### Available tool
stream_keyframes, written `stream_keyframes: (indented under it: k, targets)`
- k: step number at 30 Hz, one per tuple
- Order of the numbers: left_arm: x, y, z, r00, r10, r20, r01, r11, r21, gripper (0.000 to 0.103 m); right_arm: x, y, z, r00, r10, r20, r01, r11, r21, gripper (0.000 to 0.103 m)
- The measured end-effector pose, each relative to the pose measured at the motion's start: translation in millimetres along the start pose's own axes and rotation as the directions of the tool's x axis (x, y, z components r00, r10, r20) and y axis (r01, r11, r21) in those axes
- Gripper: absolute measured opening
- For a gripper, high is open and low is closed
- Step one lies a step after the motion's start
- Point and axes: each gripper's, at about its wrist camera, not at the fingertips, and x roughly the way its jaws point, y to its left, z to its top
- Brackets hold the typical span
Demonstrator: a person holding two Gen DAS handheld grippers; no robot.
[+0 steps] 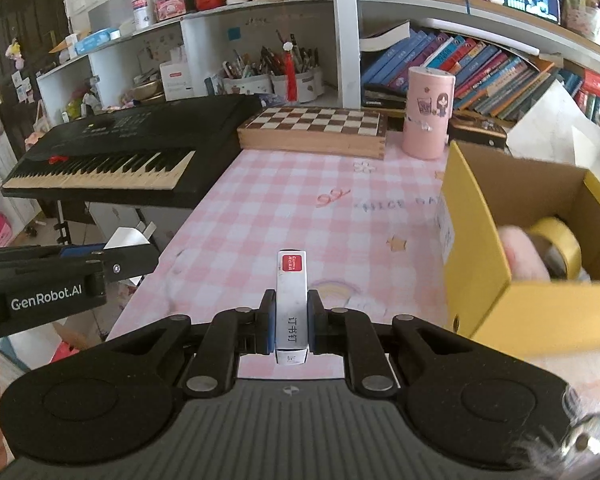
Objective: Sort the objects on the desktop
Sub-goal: 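Carry the small box and white charger over the yellow box with both grippers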
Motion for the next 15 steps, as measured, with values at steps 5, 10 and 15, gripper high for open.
stream_keyframes:
  k: [5, 10, 15]
  targets:
    - [-21.1, 0.7, -19.1, 0.999, -0.031, -0.022, 0.032, 0.999, 0.03, 0.025, -21.8, 15.6, -26.6, 1.0, -0.024, -0.008, 0.024, 1.0, 0.02, 0.014]
    - [-31.8, -3.2, -35.3, 0.996, -0.073, -0.053, 0.076, 0.996, 0.055, 0.025, -42.1, 18.3, -54.1, 0.997, -0.072, -0.027, 0.073, 0.995, 0.065, 0.014]
    - [-35.8, -18.6, -42.4, 0.988, -0.138, -0.074, 0.145, 0.985, 0.096, 0.025, -59.0, 9.7, -74.0, 0.992, -0.116, -0.05, 0.121, 0.984, 0.131, 0.014]
